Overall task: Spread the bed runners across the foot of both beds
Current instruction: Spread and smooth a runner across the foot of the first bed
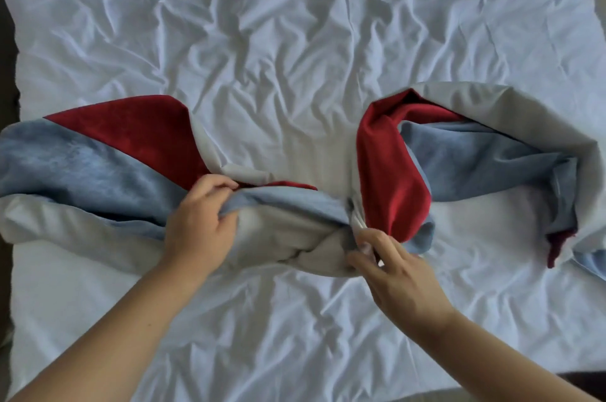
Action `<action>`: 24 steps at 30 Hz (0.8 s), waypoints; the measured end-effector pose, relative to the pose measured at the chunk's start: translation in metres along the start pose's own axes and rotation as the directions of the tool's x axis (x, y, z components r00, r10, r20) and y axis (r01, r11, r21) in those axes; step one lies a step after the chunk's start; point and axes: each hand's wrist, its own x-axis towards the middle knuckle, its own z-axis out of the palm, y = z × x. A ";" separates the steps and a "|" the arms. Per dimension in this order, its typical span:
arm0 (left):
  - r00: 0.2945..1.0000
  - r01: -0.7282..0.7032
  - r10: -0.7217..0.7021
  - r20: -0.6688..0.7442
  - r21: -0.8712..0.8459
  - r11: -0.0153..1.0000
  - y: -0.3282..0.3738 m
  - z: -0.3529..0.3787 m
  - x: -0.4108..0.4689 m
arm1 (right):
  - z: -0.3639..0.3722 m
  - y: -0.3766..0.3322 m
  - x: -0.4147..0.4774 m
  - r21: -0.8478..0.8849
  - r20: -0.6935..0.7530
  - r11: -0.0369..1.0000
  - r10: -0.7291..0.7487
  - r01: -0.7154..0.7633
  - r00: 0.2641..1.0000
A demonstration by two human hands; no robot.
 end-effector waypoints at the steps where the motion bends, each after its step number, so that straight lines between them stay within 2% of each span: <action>1: 0.997 0.045 -0.048 -0.058 -0.047 0.998 -0.004 -0.005 0.003 | -0.001 0.001 -0.006 -0.007 0.039 1.000 0.024 -0.024 0.999; 3: 0.991 0.055 -0.068 -0.116 -0.111 0.992 -0.007 -0.012 0.004 | -0.001 0.002 -0.019 -0.056 0.109 0.995 0.090 -0.084 0.990; 6: 0.995 -0.006 -0.013 -0.100 -0.188 0.982 -0.004 -0.015 -0.005 | -0.005 0.003 -0.028 -0.144 0.171 0.967 0.234 -0.210 0.957; 10: 0.997 -0.039 0.024 -0.078 -0.203 0.978 -0.003 -0.014 -0.017 | -0.006 -0.003 -0.033 -0.263 0.219 0.869 0.476 -0.418 0.852; 13: 0.992 -0.038 0.009 -0.123 -0.229 0.973 -0.001 -0.015 -0.027 | -0.003 -0.001 -0.040 -0.464 0.376 0.753 0.644 -0.467 0.666; 15: 0.987 -0.010 -0.034 -0.155 -0.275 0.961 0.007 -0.018 -0.035 | -0.004 0.006 -0.047 -0.504 0.397 0.682 0.727 -0.530 0.560; 16: 0.987 -0.040 -0.005 -0.161 -0.278 0.960 0.009 -0.018 -0.040 | -0.004 0.008 -0.050 -0.489 0.401 0.647 0.763 -0.585 0.507; 18: 0.977 -0.209 0.189 -0.101 -0.259 0.943 0.012 -0.018 -0.050 | -0.011 0.008 -0.052 -0.455 0.432 0.583 0.805 -0.673 0.405; 19: 0.948 -0.306 0.317 0.003 -0.258 0.916 0.014 -0.019 -0.053 | -0.015 0.006 -0.050 -0.445 0.465 0.576 0.803 -0.686 0.373; 20: 0.890 -0.374 0.423 0.172 -0.258 0.891 0.017 -0.019 -0.056 | -0.019 0.002 -0.046 -0.438 0.505 0.593 0.784 -0.676 0.360; 21: 0.787 -0.414 0.475 0.392 -0.235 0.880 0.019 -0.016 -0.058 | -0.026 -0.005 -0.040 -0.419 0.549 0.627 0.751 -0.657 0.366; 22: 0.644 -0.440 0.444 0.623 -0.173 0.881 0.023 -0.012 -0.059 | -0.033 -0.012 -0.032 -0.372 0.588 0.669 0.706 -0.644 0.395; 23: 0.492 -0.481 0.373 0.787 -0.112 0.869 0.024 -0.006 -0.060 | -0.042 -0.016 -0.021 -0.291 0.607 0.715 0.651 -0.635 0.456; 24: 0.394 -0.518 0.334 0.857 -0.093 0.850 0.026 0.000 -0.060 | -0.050 -0.017 -0.006 -0.204 0.594 0.757 0.599 -0.620 0.537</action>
